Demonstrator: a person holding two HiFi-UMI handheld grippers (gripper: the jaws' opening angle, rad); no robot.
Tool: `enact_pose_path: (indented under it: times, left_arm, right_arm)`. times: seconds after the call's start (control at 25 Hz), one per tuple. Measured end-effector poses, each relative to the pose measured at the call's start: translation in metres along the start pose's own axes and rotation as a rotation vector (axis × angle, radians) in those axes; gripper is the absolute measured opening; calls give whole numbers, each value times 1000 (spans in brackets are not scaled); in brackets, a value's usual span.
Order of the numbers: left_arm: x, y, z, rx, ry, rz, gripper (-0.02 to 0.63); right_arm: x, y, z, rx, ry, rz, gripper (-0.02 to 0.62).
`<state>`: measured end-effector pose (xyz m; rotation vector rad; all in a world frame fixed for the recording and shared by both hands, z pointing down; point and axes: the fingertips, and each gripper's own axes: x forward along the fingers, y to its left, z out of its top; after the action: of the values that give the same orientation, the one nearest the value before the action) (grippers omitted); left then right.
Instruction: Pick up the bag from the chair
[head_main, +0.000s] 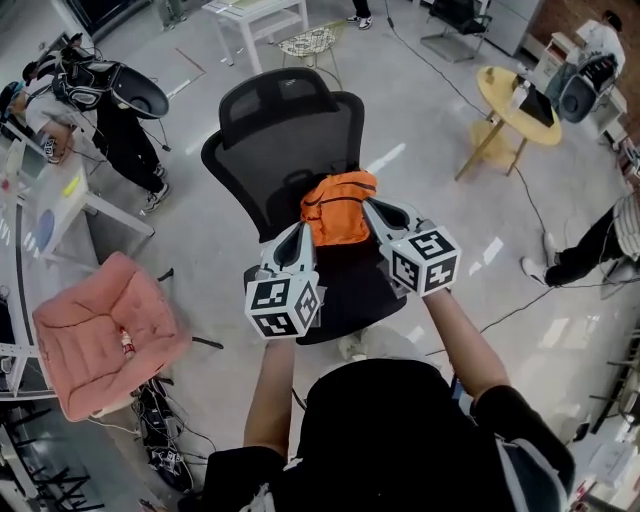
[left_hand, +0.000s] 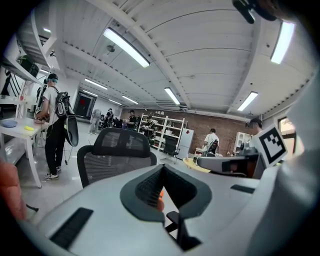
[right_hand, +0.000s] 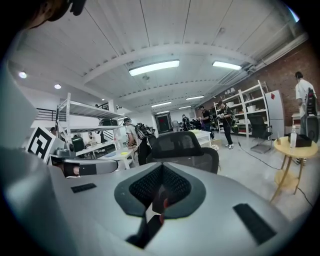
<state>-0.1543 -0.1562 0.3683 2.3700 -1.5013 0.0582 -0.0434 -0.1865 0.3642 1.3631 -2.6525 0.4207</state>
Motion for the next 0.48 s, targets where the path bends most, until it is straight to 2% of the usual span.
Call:
enact_pose_path:
  times: [0.48]
  left_arm:
    - [51, -16, -5, -5, 32, -15, 6]
  right_arm:
    - [11, -47, 1, 16, 19, -5, 0]
